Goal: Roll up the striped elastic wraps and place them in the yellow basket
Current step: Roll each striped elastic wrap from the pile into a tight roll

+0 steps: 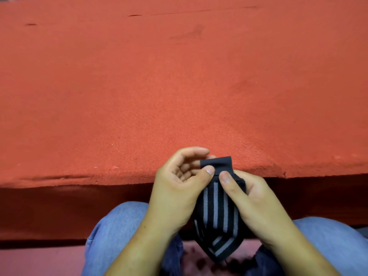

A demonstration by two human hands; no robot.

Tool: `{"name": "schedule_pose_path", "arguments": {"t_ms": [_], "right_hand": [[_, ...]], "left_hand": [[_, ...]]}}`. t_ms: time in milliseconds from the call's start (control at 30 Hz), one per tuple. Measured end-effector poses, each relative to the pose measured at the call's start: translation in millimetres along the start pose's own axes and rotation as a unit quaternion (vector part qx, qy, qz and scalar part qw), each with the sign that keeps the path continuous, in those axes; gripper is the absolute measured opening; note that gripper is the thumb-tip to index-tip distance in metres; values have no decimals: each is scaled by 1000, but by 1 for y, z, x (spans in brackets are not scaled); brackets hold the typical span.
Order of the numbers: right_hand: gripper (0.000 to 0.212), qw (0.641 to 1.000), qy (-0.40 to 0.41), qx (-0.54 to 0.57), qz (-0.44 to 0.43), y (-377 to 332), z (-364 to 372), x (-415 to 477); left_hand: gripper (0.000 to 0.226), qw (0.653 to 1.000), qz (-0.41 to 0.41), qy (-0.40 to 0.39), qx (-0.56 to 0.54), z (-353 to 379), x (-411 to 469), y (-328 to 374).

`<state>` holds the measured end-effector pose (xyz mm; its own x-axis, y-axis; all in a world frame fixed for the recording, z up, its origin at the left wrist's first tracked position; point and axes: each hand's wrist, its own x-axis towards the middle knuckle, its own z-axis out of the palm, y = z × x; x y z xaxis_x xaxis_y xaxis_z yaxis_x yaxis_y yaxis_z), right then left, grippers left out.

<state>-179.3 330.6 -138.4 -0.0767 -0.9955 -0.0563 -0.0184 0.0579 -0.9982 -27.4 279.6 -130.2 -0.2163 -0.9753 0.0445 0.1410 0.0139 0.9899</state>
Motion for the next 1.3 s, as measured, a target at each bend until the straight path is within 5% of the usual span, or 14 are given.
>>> {"name": "schedule_pose_path", "arguments": {"t_ms": [400,800,1100,1300], "right_hand": [[28,999,29,-14,-12,0,-6,-1],[36,1000,-6,0,30,2,-4,1],[38,999,18,20,39,3,-6,2],[64,989,-14,92,112,7,-7,4]], "left_hand": [[25,997,-27,-69,27,2,0,-1],[13,999,24,-2,33,0,0,0],[20,999,2,-24,30,-1,1,2],[23,999,25,-11,20,1,-1,4]]}}
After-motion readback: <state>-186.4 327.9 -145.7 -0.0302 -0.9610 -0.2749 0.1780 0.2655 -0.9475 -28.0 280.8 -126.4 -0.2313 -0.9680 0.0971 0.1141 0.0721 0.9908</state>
